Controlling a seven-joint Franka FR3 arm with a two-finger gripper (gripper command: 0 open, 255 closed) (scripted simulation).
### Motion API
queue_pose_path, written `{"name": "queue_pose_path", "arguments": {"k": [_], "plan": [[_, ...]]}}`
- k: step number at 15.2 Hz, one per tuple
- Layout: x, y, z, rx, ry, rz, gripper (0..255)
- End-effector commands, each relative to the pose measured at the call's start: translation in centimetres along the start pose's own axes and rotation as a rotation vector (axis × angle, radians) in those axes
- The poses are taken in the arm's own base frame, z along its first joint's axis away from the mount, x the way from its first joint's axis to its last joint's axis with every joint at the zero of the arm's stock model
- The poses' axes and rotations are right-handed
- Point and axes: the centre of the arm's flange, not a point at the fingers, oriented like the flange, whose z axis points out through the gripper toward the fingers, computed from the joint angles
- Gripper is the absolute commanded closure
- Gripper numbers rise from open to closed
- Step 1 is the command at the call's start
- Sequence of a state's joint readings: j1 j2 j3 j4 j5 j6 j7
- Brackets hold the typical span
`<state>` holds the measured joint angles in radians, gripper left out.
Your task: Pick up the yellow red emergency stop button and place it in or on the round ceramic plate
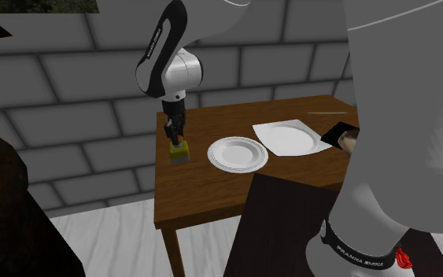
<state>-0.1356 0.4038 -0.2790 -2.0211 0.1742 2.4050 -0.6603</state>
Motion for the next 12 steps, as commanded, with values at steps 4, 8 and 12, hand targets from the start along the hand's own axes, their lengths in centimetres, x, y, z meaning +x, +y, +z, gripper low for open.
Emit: {"name": "queue_pose_path", "arguments": {"k": [4, 8, 12], "plan": [[0.0, -0.2, -0.2, 0.003, -0.004, -0.002, 255], [0.0, -0.2, -2.3, 0.003, -0.004, -0.002, 255], [0.0, -0.2, -4.5, 0.003, -0.004, -0.002, 255]]}}
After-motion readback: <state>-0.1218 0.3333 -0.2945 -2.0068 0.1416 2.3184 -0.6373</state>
